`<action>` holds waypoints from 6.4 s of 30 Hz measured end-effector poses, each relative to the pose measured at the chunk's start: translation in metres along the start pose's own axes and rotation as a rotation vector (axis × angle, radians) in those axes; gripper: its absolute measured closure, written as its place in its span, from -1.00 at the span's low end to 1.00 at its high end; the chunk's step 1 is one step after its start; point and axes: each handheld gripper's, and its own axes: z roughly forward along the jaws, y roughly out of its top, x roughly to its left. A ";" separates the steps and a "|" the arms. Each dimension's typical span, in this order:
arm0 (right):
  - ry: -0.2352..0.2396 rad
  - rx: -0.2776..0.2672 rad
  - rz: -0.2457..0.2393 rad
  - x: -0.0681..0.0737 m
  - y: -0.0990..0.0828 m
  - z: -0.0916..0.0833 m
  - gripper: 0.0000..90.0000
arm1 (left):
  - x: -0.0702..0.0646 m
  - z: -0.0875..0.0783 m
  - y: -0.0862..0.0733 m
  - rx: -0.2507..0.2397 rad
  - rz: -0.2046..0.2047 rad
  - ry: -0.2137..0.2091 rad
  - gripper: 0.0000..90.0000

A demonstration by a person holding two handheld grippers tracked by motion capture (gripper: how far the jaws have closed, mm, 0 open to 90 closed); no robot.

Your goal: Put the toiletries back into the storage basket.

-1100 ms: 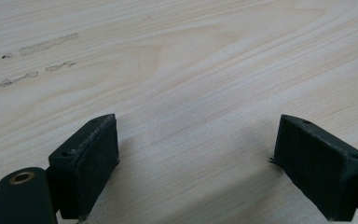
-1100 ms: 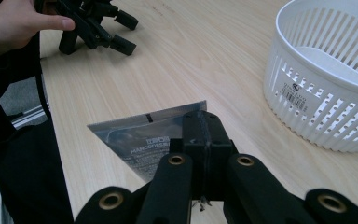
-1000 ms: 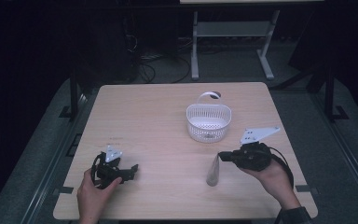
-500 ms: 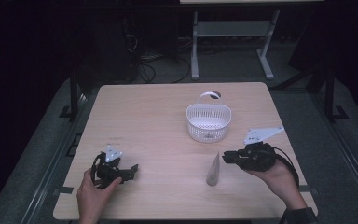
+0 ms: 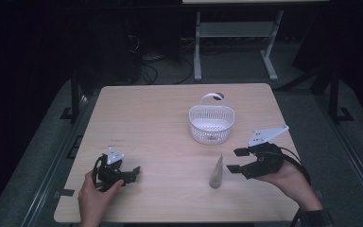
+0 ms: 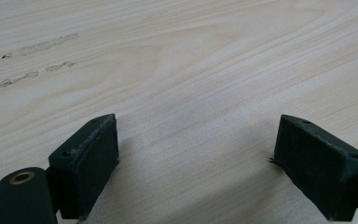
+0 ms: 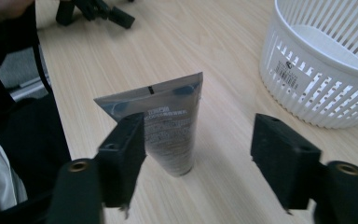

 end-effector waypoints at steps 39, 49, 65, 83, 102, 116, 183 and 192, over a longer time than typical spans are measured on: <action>0.058 0.116 -0.121 0.024 0.035 0.034 -0.65 | 0.000 0.000 0.000 0.002 0.001 0.000 -0.72; 0.050 0.126 -0.100 0.025 0.031 0.039 -0.65 | 0.000 0.000 0.000 0.002 0.000 -0.001 -0.72; 0.023 0.100 -0.022 0.033 0.029 0.040 -0.51 | 0.000 0.000 0.000 0.003 0.000 -0.001 -0.72; 0.007 0.122 -0.011 0.031 0.028 0.037 -0.33 | 0.000 0.000 0.000 0.003 0.000 -0.001 -0.72; 0.001 0.114 -0.016 0.022 0.040 0.030 -0.33 | 0.000 0.000 0.000 0.002 0.001 -0.001 -0.72; -0.024 0.120 -0.026 0.009 0.059 0.016 -0.33 | 0.000 0.000 0.000 0.001 -0.001 0.000 -0.72; -0.158 -0.011 0.037 -0.064 0.134 -0.029 -0.33 | 0.000 0.000 0.000 0.002 0.002 0.000 -0.72; -0.172 -0.015 0.060 -0.079 0.137 -0.022 -0.33 | 0.000 0.000 0.000 0.002 0.003 0.001 -0.72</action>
